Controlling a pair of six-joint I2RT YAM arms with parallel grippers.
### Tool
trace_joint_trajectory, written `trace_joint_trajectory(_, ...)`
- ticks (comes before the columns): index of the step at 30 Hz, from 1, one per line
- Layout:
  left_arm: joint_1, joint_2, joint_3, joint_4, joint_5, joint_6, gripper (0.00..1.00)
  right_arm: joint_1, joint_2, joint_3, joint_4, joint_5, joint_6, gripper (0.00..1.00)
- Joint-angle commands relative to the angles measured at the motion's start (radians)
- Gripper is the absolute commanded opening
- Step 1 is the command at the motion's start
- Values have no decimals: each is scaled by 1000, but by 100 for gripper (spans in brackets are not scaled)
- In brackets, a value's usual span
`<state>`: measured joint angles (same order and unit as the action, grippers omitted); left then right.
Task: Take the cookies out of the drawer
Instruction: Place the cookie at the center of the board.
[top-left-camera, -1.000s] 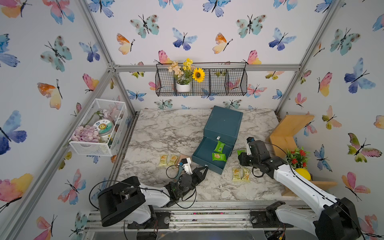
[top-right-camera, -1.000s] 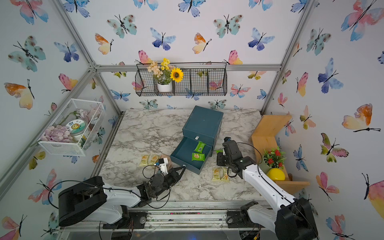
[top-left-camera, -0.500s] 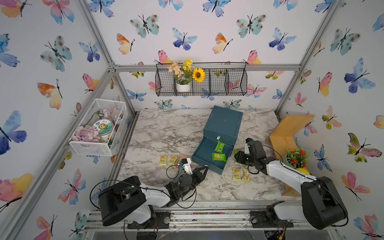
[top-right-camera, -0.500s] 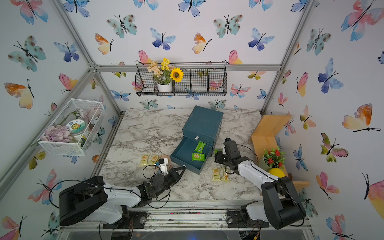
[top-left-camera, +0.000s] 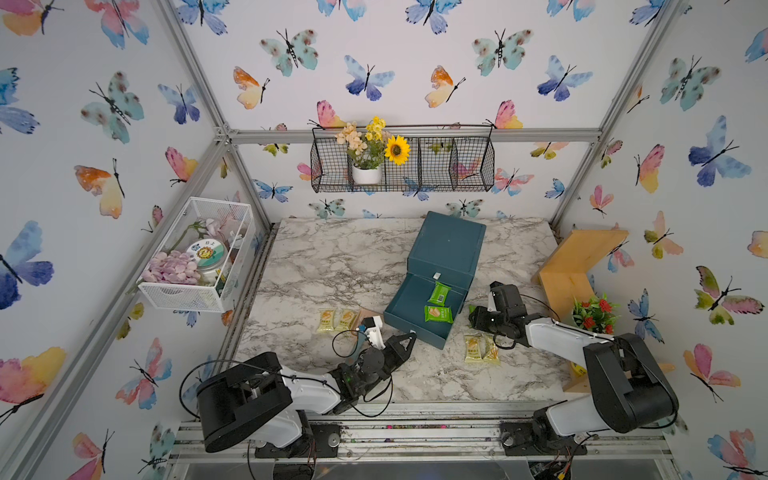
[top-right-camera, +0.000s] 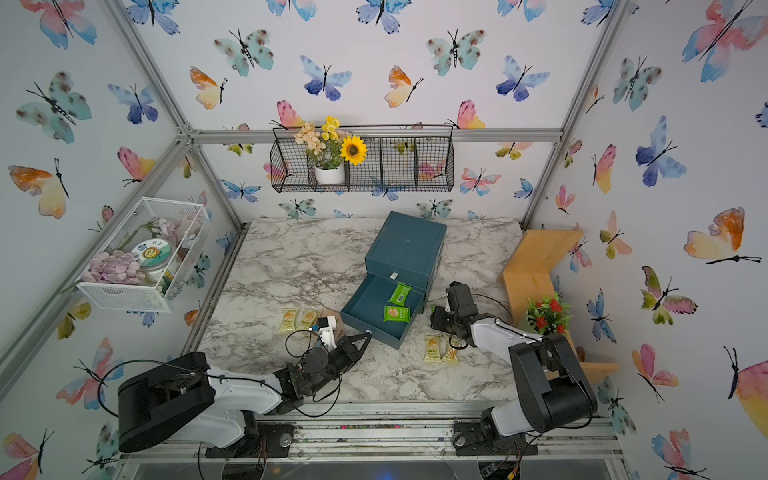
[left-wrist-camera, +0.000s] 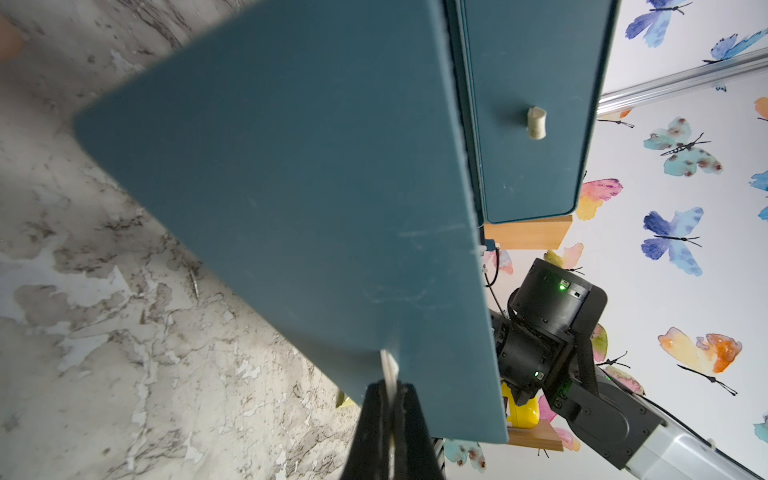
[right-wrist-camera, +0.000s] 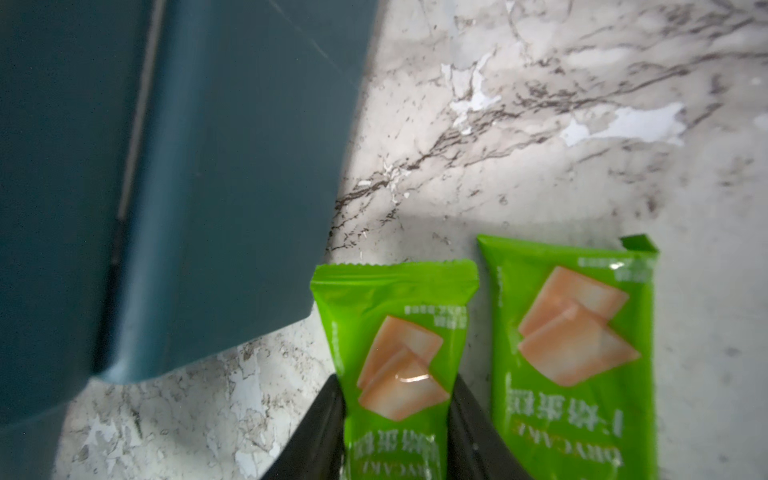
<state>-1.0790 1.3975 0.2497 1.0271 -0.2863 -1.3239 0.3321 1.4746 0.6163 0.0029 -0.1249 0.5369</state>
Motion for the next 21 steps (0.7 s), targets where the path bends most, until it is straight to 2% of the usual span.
trace_joint_trajectory(1, 8, -22, 5, 2, 11, 15, 0, -8, 16, 10, 5, 29, -17, 45)
trace_joint_trajectory(5, 7, -27, 2, -4, 9, 15, 0, -10, -22, 23, -38, 59, -34, 53)
trace_joint_trajectory(9, 7, -28, 2, -8, 11, 15, 0, -10, -116, 56, -139, 111, -62, 57)
trace_joint_trajectory(16, 6, -20, 6, -7, 24, 13, 0, -8, -302, 199, -340, 185, -146, 56)
trace_joint_trajectory(21, 4, -13, 8, -10, 27, 12, 0, 17, -315, 364, -479, 153, -165, 53)
